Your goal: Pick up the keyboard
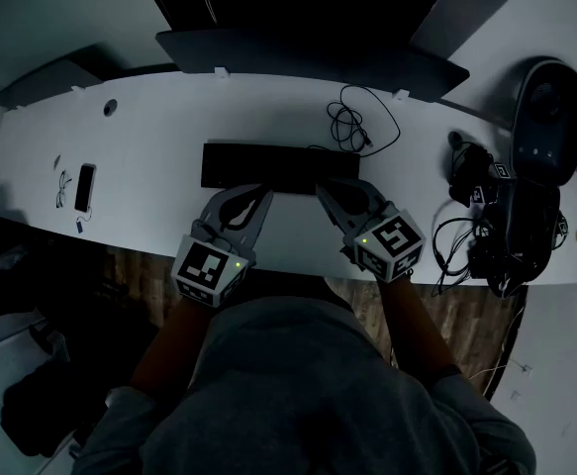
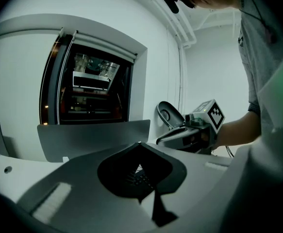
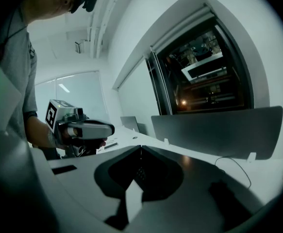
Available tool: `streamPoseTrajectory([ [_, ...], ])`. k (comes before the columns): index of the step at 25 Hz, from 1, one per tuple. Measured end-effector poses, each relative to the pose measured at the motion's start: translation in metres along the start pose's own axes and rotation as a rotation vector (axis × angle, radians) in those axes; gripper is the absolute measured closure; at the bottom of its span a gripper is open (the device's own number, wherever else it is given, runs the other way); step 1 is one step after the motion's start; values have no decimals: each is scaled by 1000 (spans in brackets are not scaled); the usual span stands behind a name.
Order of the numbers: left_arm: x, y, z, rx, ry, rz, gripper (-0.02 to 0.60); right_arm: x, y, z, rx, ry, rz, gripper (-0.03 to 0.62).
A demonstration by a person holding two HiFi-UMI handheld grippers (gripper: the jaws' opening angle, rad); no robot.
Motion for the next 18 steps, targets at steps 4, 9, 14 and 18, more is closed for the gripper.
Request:
streamPoseTrajectory([
  [4, 13, -6, -23, 46, -1, -9, 574, -12, -15, -7, 31, -12, -30, 579],
  [9, 33, -14, -52, 106, 15, -13, 574, -42, -26, -27, 78, -40, -132, 579],
  [14, 54, -21, -92, 186, 56, -13, 574, -72, -35, -48, 132, -92, -209, 579],
  [18, 75, -26, -117, 234, 99, 9, 574, -92, -42, -60, 166, -125, -256, 579],
])
Point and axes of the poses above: the fingertips, and each gripper's own axes: y backward along the fingers, x to its left, z out of its top, the point moved 6 cm from there along y, backward along the fingers, and after that the axes turned 15 degrees about -y, right-handed, at the moved point
